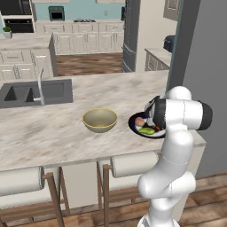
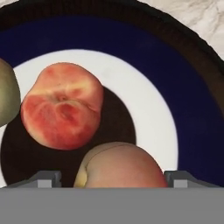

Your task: Take the fruits from the plate on the dining counter and place two fruits in each bowl.

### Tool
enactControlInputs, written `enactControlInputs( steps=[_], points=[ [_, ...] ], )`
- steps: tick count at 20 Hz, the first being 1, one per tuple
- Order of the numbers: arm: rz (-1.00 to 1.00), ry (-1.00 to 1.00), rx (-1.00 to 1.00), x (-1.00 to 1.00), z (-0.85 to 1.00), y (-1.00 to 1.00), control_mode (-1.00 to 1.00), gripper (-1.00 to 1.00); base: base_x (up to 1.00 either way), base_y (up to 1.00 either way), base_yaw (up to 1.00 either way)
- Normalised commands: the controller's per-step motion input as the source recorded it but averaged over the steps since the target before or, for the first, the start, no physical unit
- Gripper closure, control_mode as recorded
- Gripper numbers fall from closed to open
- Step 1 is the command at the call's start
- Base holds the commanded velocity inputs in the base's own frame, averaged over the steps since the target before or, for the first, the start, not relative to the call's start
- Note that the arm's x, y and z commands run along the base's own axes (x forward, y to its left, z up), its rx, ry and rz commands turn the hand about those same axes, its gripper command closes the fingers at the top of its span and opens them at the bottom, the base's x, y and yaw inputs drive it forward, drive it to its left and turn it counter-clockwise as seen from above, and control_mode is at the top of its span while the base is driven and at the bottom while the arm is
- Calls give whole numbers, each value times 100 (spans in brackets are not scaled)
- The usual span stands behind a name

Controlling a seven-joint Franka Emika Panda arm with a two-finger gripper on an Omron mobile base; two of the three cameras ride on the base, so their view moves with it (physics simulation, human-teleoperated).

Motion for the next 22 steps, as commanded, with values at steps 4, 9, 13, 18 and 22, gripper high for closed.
enactControlInputs(
  steps=[4, 9, 13, 18, 22],
  points=[
    [0, 0, 0, 0, 0, 0, -100, 100, 0, 0, 0],
    [0, 0, 0, -1, 0, 0, -100, 100, 0, 0, 0],
    [0, 0, 0, -31, 69, 24, -100, 100, 0, 0, 0],
    [2, -17, 0, -77, 96, 73, -100, 100, 0, 0, 0],
    [11, -16, -4, -59, 75, 100, -100, 100, 0, 0, 0]
  ],
)
